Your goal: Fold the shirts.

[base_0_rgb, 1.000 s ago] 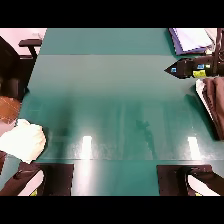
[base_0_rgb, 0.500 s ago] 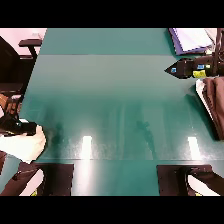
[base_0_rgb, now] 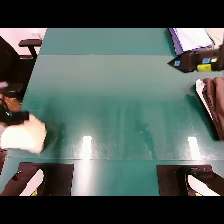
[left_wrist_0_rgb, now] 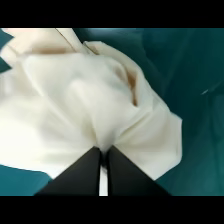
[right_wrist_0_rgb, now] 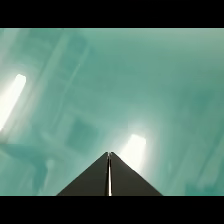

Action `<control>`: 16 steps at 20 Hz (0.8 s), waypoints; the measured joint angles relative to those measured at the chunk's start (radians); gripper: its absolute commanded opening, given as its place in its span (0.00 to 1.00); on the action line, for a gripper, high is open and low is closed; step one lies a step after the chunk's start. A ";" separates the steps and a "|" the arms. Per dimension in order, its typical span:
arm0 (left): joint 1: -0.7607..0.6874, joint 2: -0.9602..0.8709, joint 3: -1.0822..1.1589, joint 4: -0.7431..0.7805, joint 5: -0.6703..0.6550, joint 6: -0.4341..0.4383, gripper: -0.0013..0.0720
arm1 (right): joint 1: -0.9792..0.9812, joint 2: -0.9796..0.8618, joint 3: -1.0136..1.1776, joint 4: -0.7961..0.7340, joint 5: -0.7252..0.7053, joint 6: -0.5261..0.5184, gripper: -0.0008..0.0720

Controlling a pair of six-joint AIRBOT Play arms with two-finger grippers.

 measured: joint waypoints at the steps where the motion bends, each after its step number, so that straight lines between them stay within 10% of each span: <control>1: 0.000 0.000 0.092 -0.050 -0.005 0.001 0.05 | 0.000 0.000 0.032 0.000 0.001 0.000 0.03; 7: -0.090 0.000 0.527 -0.313 0.008 0.039 0.04 | 0.000 0.000 0.223 -0.048 -0.002 0.000 0.03; 16: -0.636 -0.198 0.672 -0.335 0.149 0.047 0.05 | -0.004 0.000 0.390 -0.206 0.001 0.000 0.03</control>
